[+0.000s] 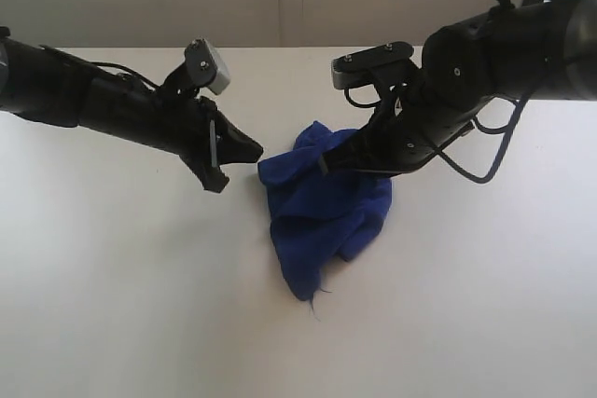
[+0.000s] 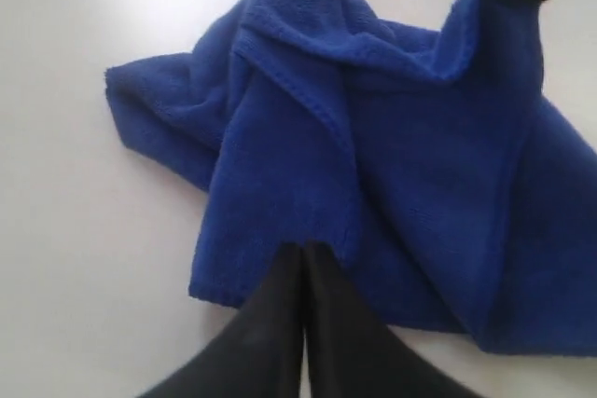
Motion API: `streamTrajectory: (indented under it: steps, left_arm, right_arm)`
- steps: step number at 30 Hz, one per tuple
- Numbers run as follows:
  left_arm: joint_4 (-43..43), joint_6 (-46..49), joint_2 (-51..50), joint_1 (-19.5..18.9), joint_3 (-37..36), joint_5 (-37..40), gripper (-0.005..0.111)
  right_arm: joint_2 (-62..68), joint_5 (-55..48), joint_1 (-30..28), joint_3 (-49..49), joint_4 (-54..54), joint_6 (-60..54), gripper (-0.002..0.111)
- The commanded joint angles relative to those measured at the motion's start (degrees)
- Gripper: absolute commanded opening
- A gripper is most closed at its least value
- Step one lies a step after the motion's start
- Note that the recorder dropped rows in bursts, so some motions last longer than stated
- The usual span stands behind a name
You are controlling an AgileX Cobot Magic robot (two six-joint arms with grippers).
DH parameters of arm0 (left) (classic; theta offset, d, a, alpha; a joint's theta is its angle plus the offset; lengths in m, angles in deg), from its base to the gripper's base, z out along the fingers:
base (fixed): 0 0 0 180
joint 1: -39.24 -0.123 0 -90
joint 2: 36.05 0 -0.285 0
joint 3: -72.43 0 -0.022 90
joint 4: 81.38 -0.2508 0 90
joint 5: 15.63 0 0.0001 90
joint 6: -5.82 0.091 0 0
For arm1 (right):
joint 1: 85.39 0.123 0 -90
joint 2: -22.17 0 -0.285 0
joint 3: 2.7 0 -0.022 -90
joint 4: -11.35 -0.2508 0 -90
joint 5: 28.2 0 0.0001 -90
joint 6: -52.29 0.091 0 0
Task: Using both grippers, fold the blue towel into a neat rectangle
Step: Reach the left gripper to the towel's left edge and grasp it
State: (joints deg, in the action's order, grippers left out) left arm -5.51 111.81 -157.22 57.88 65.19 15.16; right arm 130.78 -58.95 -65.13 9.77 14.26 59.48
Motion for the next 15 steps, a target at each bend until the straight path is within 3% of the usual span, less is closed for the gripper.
streamTrajectory:
  steps: [1, 6, 15]
  left_arm:
    - [1.0, 12.2, -0.3, 0.8, 0.4, 3.6, 0.023]
    - [1.2, 15.4, -1.6, 1.1, 0.4, 3.3, 0.043]
    - [1.2, 15.4, -5.1, 1.5, 0.4, 0.3, 0.044]
  right_arm:
    - [-0.1, 0.4, -0.4, 0.2, 0.3, 0.6, 0.000]
    - [-0.1, 0.4, -0.4, 0.2, 0.3, 0.6, 0.000]
    - [-0.1, 1.6, -0.4, 0.2, 0.3, 0.6, 0.000]
